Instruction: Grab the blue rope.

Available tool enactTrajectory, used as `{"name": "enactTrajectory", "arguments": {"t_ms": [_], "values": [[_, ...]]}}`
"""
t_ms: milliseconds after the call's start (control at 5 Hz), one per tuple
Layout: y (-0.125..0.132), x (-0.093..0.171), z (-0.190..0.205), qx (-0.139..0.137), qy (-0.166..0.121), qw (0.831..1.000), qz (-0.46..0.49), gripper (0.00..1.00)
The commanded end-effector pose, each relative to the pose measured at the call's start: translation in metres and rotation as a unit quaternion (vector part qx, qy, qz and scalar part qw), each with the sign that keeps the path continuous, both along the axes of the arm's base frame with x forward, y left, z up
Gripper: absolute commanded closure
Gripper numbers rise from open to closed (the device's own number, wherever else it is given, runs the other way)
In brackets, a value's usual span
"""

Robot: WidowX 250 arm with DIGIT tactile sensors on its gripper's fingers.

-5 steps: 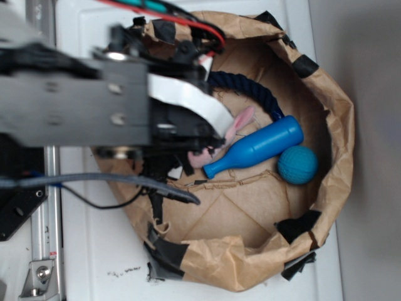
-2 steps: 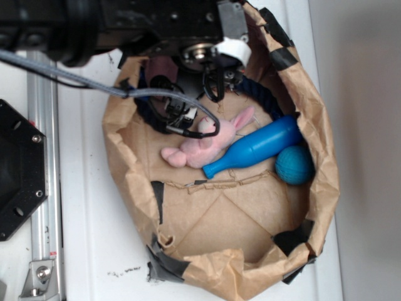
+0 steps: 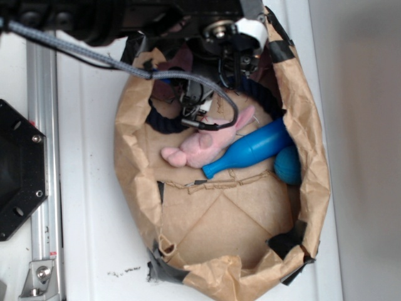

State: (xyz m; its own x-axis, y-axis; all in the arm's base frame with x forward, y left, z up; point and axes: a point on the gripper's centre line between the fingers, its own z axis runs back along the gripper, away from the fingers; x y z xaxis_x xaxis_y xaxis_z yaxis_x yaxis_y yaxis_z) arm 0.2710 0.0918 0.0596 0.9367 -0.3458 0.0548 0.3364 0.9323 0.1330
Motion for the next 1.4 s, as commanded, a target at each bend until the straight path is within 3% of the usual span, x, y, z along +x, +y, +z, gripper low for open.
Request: {"name": "enactTrajectory", "arguments": {"t_ms": [0,200,400,1000,1200], "values": [[-0.019,0.023,0.015,-0.032,-0.041,0.999,-0.002,0.00],[-0.016,0.027,0.010,-0.068,-0.046,0.996,0.025,0.00],[-0.016,0.031,-0.012,-0.031,-0.037,0.998,0.032,0.00],[0.007,0.026,-0.032,-0.043,-0.007,0.998,0.051,0.00],[0.001,0.025,-0.035,-0.032,0.002,0.999,0.034,1.00]]}}
